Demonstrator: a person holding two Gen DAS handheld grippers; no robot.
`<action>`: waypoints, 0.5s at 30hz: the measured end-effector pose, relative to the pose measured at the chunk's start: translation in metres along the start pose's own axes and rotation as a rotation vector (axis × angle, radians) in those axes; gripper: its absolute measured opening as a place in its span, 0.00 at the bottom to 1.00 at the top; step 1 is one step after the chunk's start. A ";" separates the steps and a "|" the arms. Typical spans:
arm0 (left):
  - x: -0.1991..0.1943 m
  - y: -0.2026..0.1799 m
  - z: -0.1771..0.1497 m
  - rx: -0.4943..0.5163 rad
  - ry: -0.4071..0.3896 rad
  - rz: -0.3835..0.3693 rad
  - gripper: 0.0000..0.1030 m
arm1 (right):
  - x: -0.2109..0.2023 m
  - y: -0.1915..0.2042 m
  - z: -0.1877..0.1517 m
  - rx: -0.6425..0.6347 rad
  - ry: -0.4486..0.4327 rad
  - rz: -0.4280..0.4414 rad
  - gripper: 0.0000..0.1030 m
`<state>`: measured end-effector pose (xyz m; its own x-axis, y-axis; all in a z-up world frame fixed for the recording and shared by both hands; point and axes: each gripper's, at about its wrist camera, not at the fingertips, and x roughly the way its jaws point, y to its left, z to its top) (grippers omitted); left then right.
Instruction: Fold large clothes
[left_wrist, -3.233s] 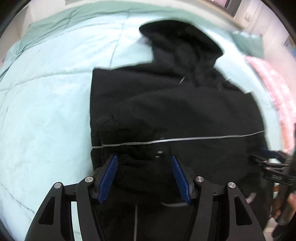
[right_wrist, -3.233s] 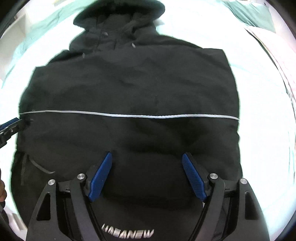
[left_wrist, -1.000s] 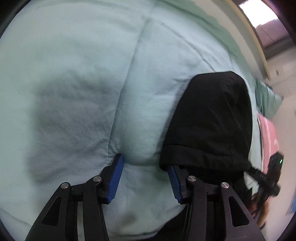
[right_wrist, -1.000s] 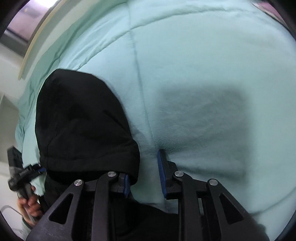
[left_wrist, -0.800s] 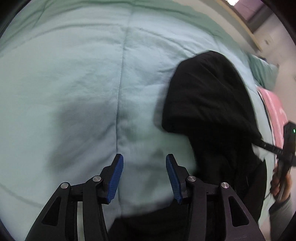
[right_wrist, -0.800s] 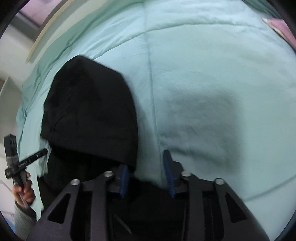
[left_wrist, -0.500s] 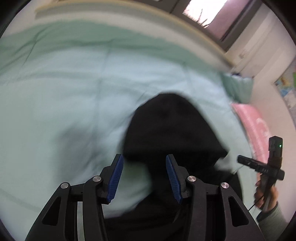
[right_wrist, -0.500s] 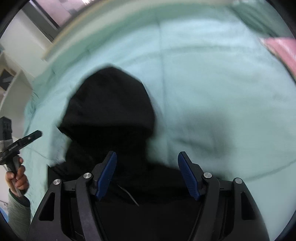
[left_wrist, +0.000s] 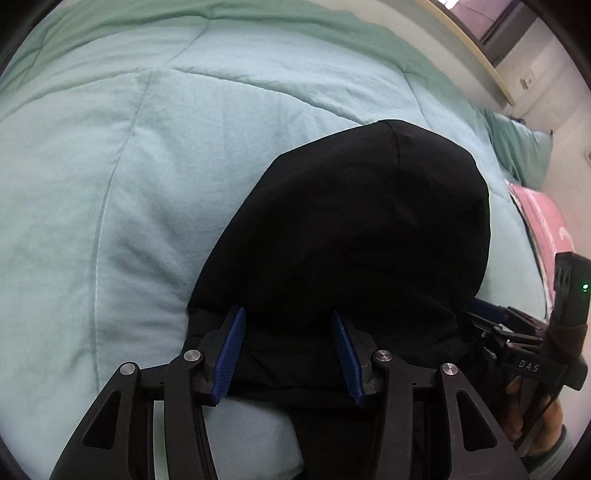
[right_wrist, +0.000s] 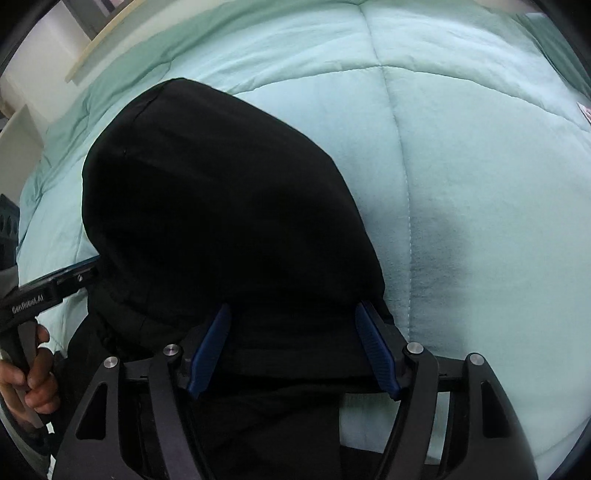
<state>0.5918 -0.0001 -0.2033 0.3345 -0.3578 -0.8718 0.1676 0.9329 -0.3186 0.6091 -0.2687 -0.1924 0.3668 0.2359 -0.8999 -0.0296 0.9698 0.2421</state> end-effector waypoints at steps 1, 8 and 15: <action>0.000 -0.001 0.000 0.008 -0.001 0.002 0.48 | -0.002 0.001 0.001 -0.009 0.005 -0.010 0.70; -0.005 0.009 -0.007 -0.023 -0.045 -0.023 0.49 | -0.070 0.030 0.035 -0.058 -0.183 0.066 0.70; -0.009 0.016 -0.008 -0.009 -0.045 -0.031 0.50 | -0.021 0.081 0.096 -0.199 -0.165 0.092 0.56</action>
<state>0.5837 0.0187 -0.2039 0.3707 -0.3880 -0.8438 0.1706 0.9216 -0.3488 0.6882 -0.2009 -0.1196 0.4998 0.3265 -0.8022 -0.2466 0.9415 0.2296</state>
